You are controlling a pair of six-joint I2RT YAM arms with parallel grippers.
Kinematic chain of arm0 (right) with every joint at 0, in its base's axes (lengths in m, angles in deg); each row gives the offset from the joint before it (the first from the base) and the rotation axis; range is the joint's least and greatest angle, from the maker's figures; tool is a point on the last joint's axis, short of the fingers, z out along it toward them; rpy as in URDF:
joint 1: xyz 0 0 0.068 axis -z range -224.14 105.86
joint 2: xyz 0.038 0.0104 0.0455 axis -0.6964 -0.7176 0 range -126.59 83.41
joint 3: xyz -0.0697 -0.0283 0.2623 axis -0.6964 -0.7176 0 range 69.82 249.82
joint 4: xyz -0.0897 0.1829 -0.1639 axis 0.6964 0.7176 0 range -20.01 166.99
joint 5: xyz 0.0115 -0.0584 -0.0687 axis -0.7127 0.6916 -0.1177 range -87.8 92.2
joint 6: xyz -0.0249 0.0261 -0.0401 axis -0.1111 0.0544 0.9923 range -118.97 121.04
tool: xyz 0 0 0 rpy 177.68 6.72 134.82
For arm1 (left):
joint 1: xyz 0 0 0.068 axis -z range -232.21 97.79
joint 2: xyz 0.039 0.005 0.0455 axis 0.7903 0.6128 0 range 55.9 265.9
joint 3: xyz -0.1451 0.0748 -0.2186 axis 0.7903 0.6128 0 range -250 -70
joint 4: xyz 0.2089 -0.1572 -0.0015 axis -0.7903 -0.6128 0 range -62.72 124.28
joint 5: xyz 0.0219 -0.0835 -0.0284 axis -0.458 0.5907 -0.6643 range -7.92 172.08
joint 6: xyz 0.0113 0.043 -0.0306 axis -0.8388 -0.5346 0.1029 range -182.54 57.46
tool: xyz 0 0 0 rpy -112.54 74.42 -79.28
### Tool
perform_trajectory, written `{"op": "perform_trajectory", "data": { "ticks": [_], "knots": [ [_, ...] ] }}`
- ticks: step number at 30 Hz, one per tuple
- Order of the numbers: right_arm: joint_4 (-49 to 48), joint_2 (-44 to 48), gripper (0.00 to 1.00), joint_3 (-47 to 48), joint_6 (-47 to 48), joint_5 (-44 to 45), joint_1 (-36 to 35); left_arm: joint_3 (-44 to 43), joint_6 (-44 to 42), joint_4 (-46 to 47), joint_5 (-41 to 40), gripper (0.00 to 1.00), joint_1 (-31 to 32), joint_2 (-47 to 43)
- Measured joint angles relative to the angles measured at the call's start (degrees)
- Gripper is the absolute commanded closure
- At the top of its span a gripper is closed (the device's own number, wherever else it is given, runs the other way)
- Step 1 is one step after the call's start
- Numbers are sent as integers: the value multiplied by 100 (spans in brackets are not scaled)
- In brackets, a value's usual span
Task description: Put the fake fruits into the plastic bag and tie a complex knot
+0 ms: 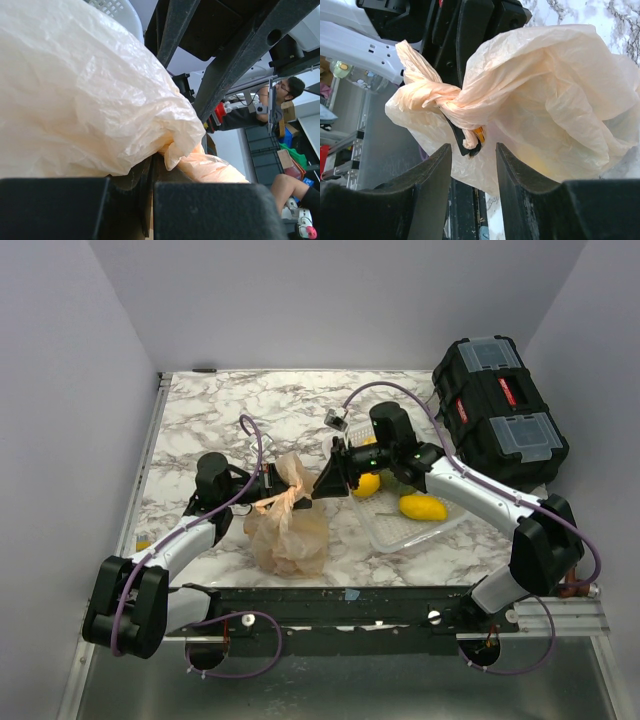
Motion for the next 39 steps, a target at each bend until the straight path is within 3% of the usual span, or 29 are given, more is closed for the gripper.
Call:
{"op": "perform_trajectory", "data": {
  "ticks": [13,16,18,19,25,32,36,39],
  "knots": [
    [-131,-199,61,4,-35,-26,-94,0,-39,-76,0,100,74,0],
    [-133,-205,77,4,-28,-28,-109,0,-39,-76,0,100,74,0],
    [-131,-205,97,4,-9,-35,-116,0,-42,-76,0,100,74,0],
    [-133,-205,99,4,-4,-50,-118,0,-46,-81,-4,100,74,0],
    [-131,-205,99,9,33,-72,-118,-52,-149,-291,15,85,74,-13],
    [-122,-205,99,9,76,-72,-138,-72,-623,-931,55,74,17,-385],
    [-114,-205,99,9,79,-72,-149,-72,-831,-1172,59,73,-15,-474],
    [-92,-205,99,9,79,-70,-155,-72,-890,-1263,59,78,-22,-481]
  ]
}}
